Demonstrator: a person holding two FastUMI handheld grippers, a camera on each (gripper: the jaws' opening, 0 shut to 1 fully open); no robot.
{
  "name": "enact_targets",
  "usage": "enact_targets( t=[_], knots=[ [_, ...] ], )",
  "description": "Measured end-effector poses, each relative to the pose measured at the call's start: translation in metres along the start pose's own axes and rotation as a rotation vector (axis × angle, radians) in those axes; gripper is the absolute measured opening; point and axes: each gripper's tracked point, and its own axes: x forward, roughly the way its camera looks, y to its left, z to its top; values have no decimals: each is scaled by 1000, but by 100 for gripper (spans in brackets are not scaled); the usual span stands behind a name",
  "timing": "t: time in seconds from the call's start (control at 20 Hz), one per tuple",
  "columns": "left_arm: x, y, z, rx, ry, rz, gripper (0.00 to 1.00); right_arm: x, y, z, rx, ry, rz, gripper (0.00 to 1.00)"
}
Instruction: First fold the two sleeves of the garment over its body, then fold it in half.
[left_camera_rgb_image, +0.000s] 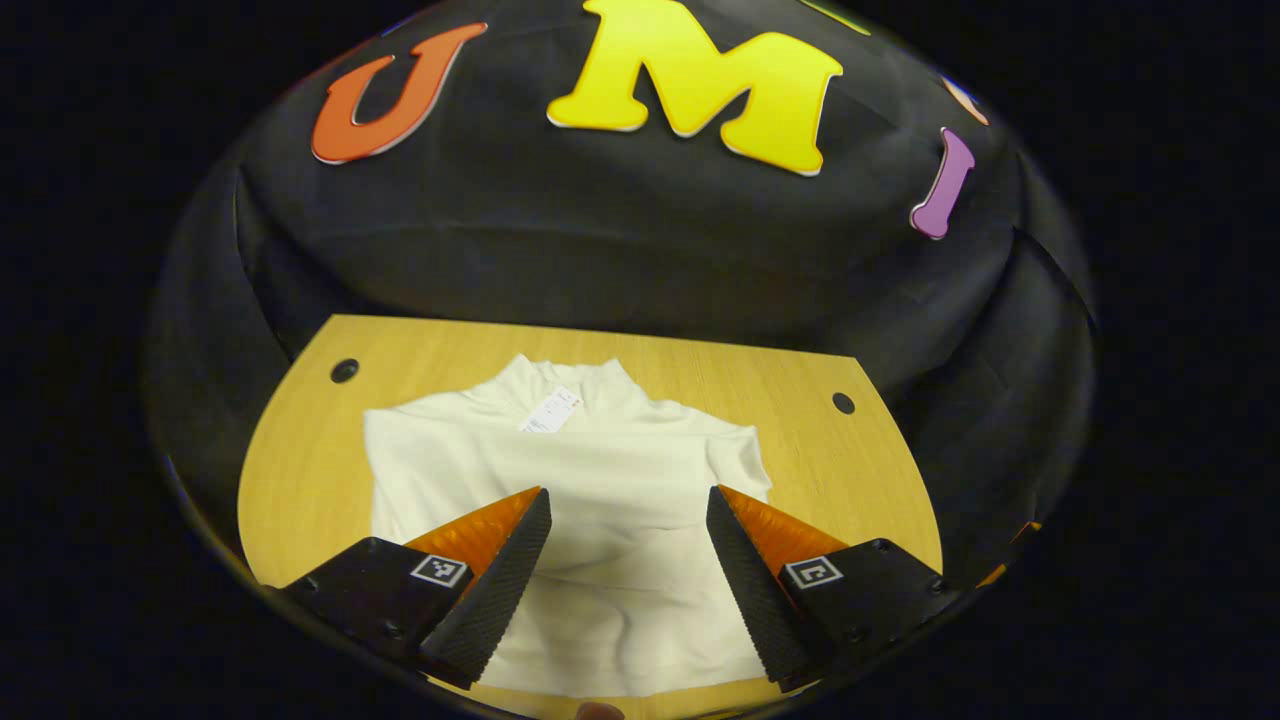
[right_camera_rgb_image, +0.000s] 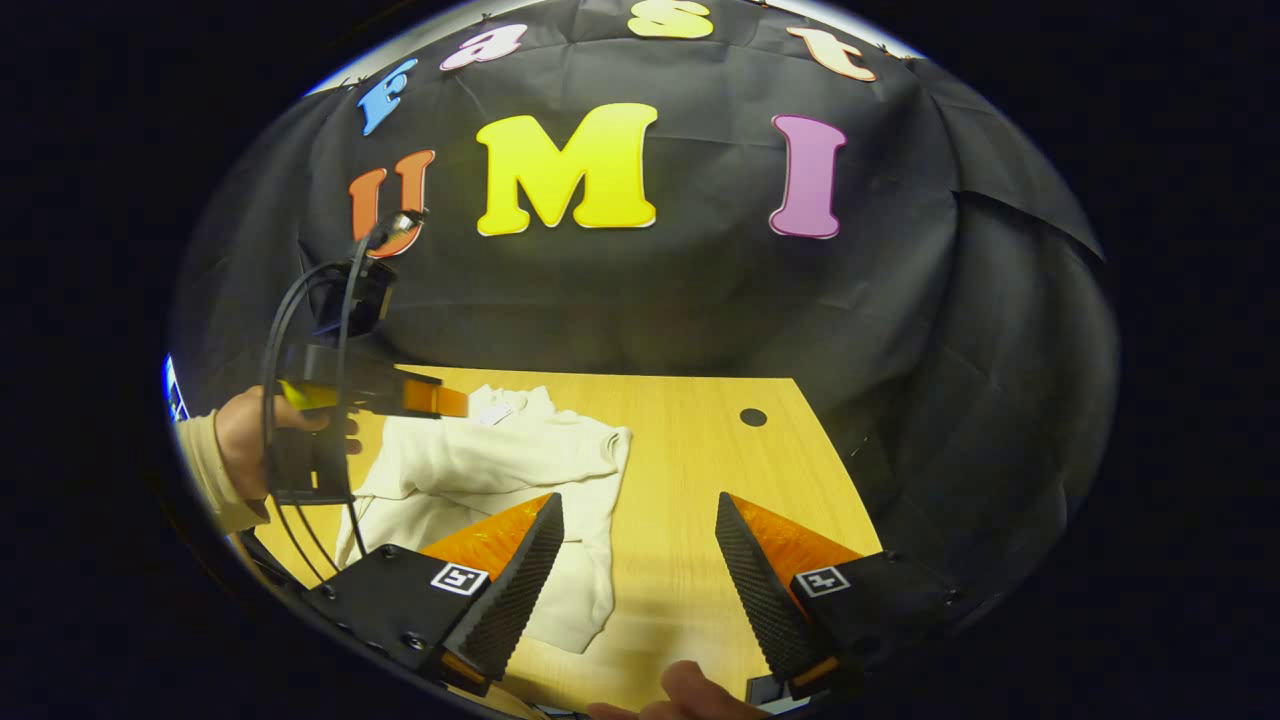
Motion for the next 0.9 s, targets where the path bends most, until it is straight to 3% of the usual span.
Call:
enact_targets(
  t=[0.15, 0.35, 0.7, 0.9],
  knots=[
    [-43, 51, 17, 32, -142, 70, 99, -2, 29, -7, -30, 11, 26, 96],
    [-91, 115, 3, 42, -209, 138, 99, 6, 64, -26, -75, 41, 49, 96],
    [-99, 183, -108, -106, -6, 228, 99, 29, 102, -83, -129, 163, 63, 96],
    [-96, 198, -181, -186, 161, 244, 99, 42, 100, -129, -111, 291, 41, 96]
  ],
)
